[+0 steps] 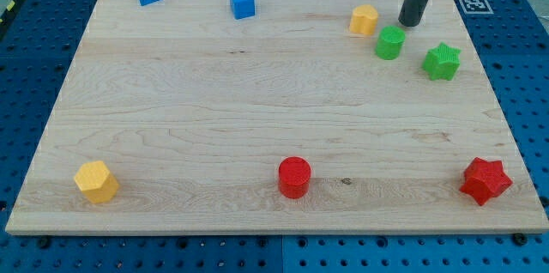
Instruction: Place the heart parallel to the green circle
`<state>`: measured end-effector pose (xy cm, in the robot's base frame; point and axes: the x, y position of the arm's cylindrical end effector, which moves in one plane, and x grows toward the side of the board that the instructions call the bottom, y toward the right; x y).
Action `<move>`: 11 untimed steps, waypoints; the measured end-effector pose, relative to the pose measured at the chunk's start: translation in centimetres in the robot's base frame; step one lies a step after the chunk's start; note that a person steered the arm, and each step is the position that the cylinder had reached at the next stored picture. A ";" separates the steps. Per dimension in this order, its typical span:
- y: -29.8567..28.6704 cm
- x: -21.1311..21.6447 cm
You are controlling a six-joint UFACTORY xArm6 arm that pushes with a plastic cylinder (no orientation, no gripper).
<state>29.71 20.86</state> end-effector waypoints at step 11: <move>-8.7 1.2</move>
